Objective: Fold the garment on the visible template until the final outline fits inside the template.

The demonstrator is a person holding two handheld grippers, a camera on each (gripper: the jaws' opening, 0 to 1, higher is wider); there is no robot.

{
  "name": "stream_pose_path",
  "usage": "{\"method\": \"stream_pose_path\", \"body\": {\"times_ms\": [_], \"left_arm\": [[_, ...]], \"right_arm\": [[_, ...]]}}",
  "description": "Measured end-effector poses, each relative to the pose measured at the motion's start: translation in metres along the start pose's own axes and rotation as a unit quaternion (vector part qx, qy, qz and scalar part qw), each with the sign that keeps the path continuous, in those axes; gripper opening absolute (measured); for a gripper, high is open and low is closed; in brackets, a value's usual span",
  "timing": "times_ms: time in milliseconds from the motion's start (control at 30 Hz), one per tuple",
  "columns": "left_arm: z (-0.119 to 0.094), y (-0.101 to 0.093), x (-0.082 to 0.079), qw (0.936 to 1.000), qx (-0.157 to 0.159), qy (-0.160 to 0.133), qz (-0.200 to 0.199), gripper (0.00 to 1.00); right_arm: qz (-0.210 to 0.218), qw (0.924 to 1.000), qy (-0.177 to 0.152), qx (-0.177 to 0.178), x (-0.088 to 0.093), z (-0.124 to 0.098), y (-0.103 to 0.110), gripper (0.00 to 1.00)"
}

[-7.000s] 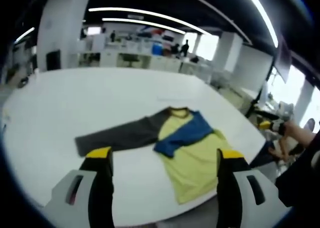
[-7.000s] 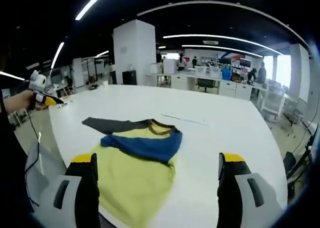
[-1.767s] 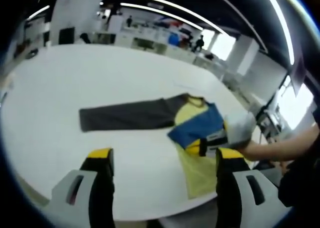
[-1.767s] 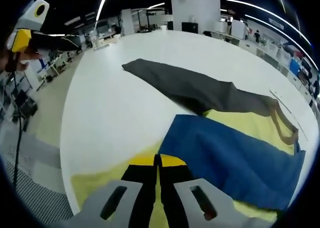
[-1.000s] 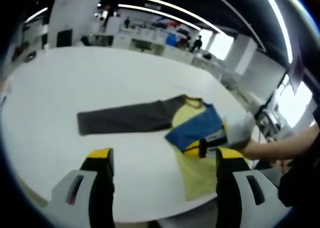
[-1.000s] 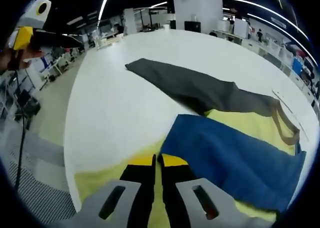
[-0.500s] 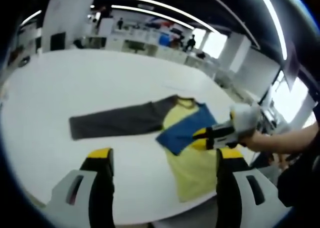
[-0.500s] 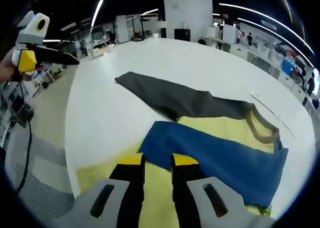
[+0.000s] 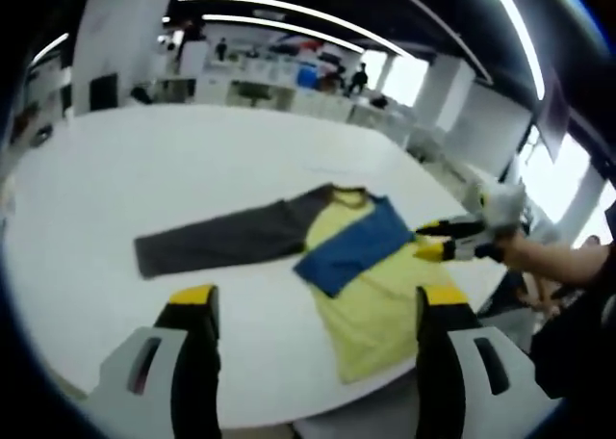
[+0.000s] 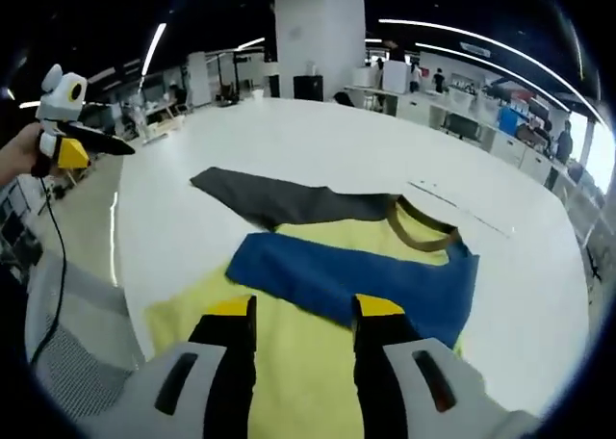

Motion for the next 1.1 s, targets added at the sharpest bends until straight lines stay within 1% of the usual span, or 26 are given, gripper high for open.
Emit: {"method": "stream_pose_path", "body": {"times_ms": [33,100,200,367,500,567,667,933,1000,1067,1100], "left_arm": [[-0.001,-0.001,0.0,1.0,0.0,0.0,0.002,0.8],[-0.004,-0.001,-0.001,1.0,-0.002,-0.001,0.004,0.8],[-0.008,-0.002,-0.003,1.0,-0.006,-0.002,0.007,0.79],[-0.012,-0.004,-0.006,0.9999,-0.007,-0.006,0.011,0.79],[-0.014,-0.004,-0.006,0.9999,-0.009,-0.008,0.01,0.79],[-0.016,-0.004,-0.006,0.9999,-0.009,-0.008,0.01,0.79],[-0.02,-0.004,-0.006,0.9998,-0.013,-0.009,0.011,0.79],[-0.029,0.002,-0.004,0.9994,-0.03,-0.016,0.004,0.79],[-0.033,0.002,-0.003,0.9992,-0.037,-0.018,0.001,0.79],[-0.035,0.002,-0.002,0.999,-0.041,-0.019,-0.001,0.79],[-0.037,0.002,-0.002,0.9988,-0.044,-0.019,-0.002,0.79]], "right_arm": [[0.001,1.0,-0.001,0.003,0.001,-0.004,-0.002,0.41],[0.003,0.9999,-0.003,0.014,0.004,-0.018,-0.008,0.43],[0.023,0.9994,-0.004,0.026,0.01,-0.037,-0.017,0.49],[0.03,0.9985,-0.01,0.045,0.019,-0.065,-0.025,0.53],[0.043,0.9972,-0.017,0.059,0.027,-0.086,-0.032,0.54],[0.048,0.9964,-0.017,0.067,0.032,-0.097,-0.036,0.56],[0.063,0.9949,-0.024,0.075,0.037,-0.112,-0.041,0.58],[0.076,0.9917,-0.03,0.099,0.053,-0.15,-0.05,0.62],[0.081,0.9907,-0.031,0.104,0.06,-0.162,-0.052,0.63],[0.086,0.99,-0.029,0.107,0.067,-0.17,-0.053,0.65],[0.092,0.9888,-0.029,0.114,0.071,-0.176,-0.054,0.66]]}}
Point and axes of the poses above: the point that each gripper's makers call its tool centre point, and the gripper's own axes: z roughly forward along the fingers, y roughly to its left, x roughly out of its underside, the point moved 6 cm from there along -z, roughly backward along the fingers, and after that the axes turned 5 degrees about -x, right-handed, at the moved point
